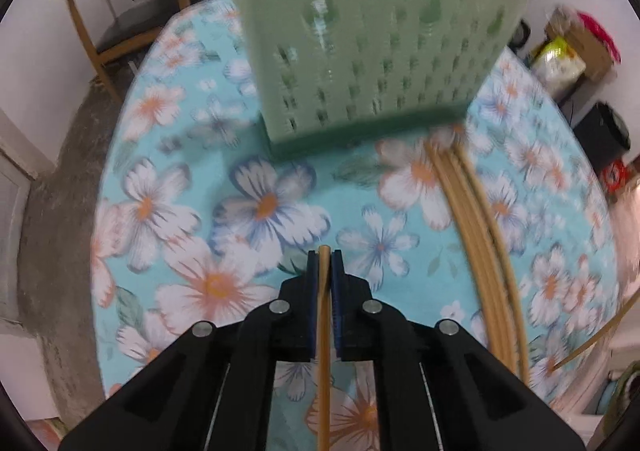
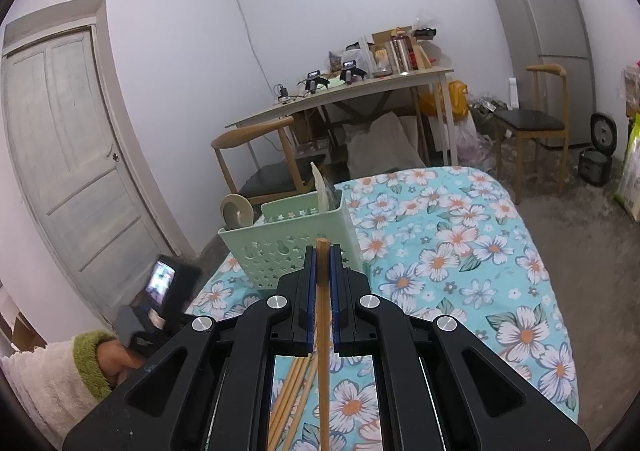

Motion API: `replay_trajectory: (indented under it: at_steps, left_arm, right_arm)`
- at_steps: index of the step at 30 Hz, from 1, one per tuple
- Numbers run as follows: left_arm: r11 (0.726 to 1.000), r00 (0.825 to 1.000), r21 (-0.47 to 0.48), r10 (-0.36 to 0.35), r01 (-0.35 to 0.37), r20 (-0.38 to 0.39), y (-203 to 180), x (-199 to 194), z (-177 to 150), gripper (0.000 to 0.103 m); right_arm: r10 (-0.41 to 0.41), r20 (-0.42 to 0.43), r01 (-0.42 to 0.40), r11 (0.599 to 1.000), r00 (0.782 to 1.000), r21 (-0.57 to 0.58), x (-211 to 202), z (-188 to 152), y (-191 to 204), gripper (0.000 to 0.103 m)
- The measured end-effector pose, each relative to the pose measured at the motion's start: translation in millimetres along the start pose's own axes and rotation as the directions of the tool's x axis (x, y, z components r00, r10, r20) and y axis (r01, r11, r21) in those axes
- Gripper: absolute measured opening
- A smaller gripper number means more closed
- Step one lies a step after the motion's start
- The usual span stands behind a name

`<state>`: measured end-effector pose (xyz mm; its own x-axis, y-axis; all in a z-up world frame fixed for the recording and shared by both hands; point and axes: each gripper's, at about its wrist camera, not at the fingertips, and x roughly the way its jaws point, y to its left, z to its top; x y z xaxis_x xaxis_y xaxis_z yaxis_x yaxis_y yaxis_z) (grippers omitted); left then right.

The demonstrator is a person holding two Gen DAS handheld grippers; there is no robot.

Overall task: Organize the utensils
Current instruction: 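Lift the chopstick with the left tool while the right tool holds its chopstick above the basket, then lower the chopstick into the green basket and open the left tool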

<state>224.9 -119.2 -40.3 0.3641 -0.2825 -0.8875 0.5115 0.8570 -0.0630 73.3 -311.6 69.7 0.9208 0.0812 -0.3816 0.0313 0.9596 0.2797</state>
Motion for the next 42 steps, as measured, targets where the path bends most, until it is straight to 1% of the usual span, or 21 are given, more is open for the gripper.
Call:
replay_trajectory:
  at_steps: [3,6,7,9,10,12,13,16,17,19,21,23,26,28,30,31,33,34,35,36,42]
  left_arm:
    - [0.999,0.994,-0.026,-0.033,0.036,0.102,5.5,-38.3,8.0,0.005]
    - [0.998,0.973,-0.037,-0.048,0.057,0.226,6.3,-86.7,19.6,0.005]
    - [0.997,0.961,-0.039,-0.050,0.063,0.272,4.1,-105.5,23.6,0.005]
    - [0.995,0.925,-0.045,-0.062,0.085,0.375,3.2,-139.7,38.5,0.005]
    - [0.994,0.898,-0.050,-0.065,0.095,0.435,2.7,-160.9,42.6,0.005]
    - [0.993,0.859,-0.053,-0.067,0.108,0.507,1.9,-185.3,53.6,0.005]
    - [0.992,0.829,-0.054,-0.068,0.118,0.554,0.9,-201.3,58.4,0.005]
    - [0.991,0.755,-0.061,-0.050,0.118,0.654,-2.1,-229.9,69.2,0.005]
    - [0.992,0.734,-0.067,-0.033,0.107,0.678,-3.0,-235.9,74.0,0.005]
    - [0.992,0.704,-0.077,-0.014,0.098,0.710,-4.3,-243.5,84.5,0.005]
    - [0.993,0.692,-0.087,0.004,0.085,0.722,-5.2,-243.5,98.0,0.005]
    - [0.993,0.687,-0.090,0.015,0.074,0.726,-6.8,-238.9,110.3,0.005]
    - [0.989,0.696,-0.098,-0.005,0.108,0.718,-6.7,-233.4,127.7,0.005]
    - [0.987,0.692,-0.100,-0.017,0.128,0.722,-5.1,-235.0,133.4,0.005]
    - [0.986,0.677,-0.095,-0.025,0.139,0.736,-5.7,-242.0,139.3,0.005]
    - [0.986,0.663,-0.093,-0.022,0.137,0.748,-7.0,-246.4,141.6,0.005]
    - [0.990,0.646,-0.089,-0.001,0.107,0.764,-11.2,-251.1,142.1,0.005]
    - [0.993,0.633,-0.093,0.023,0.077,0.774,-14.1,-251.5,142.8,0.005]
    - [0.994,0.628,-0.090,0.028,0.067,0.778,-14.5,-249.1,143.6,0.005]
    - [0.994,0.630,-0.087,0.029,0.061,0.776,-15.8,-245.6,144.5,0.005]
    - [0.993,0.671,-0.096,0.023,0.073,0.742,-13.1,-209.7,148.2,0.005]
  right_arm:
    - [-0.001,-0.001,0.001,1.000,1.000,0.000,0.2,0.3,-1.9,0.005]
    - [-0.001,0.001,0.001,1.000,1.000,0.004,0.4,0.2,-2.7,0.005]
    - [-0.002,0.002,0.002,1.000,1.000,0.006,0.5,0.1,-3.7,0.005]
    - [-0.003,0.005,0.003,1.000,1.000,0.013,0.5,-0.2,-6.4,0.005]
    - [-0.003,0.004,0.003,1.000,1.000,0.016,0.9,-0.5,-7.8,0.005]
    - [-0.003,0.004,0.003,1.000,1.000,0.021,1.7,-0.7,-9.8,0.005]
    - [-0.004,0.003,0.003,1.000,1.000,0.022,2.3,-0.3,-10.6,0.005]
    - [-0.004,0.001,0.004,1.000,1.000,0.025,5.3,0.7,-12.3,0.005]
    - [-0.005,0.000,0.005,1.000,1.000,0.026,6.4,0.8,-12.8,0.005]
    - [-0.005,-0.001,0.005,1.000,1.000,0.024,7.3,1.1,-12.9,0.005]
    - [-0.005,-0.001,0.005,1.000,1.000,0.024,8.3,1.0,-13.2,0.005]
    - [-0.005,-0.003,0.005,1.000,1.000,0.025,9.9,1.1,-14.0,0.005]
    - [-0.008,-0.005,0.008,1.000,1.000,0.026,12.0,2.2,-17.3,0.005]
    - [-0.011,-0.005,0.011,1.000,1.000,0.027,12.5,2.4,-19.2,0.005]
    - [-0.014,-0.008,0.015,0.999,1.000,0.030,13.8,2.7,-22.6,0.005]
    - [-0.015,-0.009,0.015,0.999,1.000,0.032,14.9,3.2,-23.9,0.005]
    - [-0.016,-0.011,0.016,0.999,1.000,0.038,16.9,3.1,-27.0,0.005]
    - [-0.016,-0.012,0.017,0.999,1.000,0.043,18.1,3.1,-28.7,0.005]
    - [-0.015,-0.012,0.016,0.999,1.000,0.048,19.0,2.6,-30.0,0.005]
    - [-0.016,-0.014,0.017,0.998,1.000,0.054,20.5,1.6,-31.6,0.005]
    - [-0.018,-0.023,0.020,0.997,1.000,0.072,24.8,1.0,-36.8,0.005]
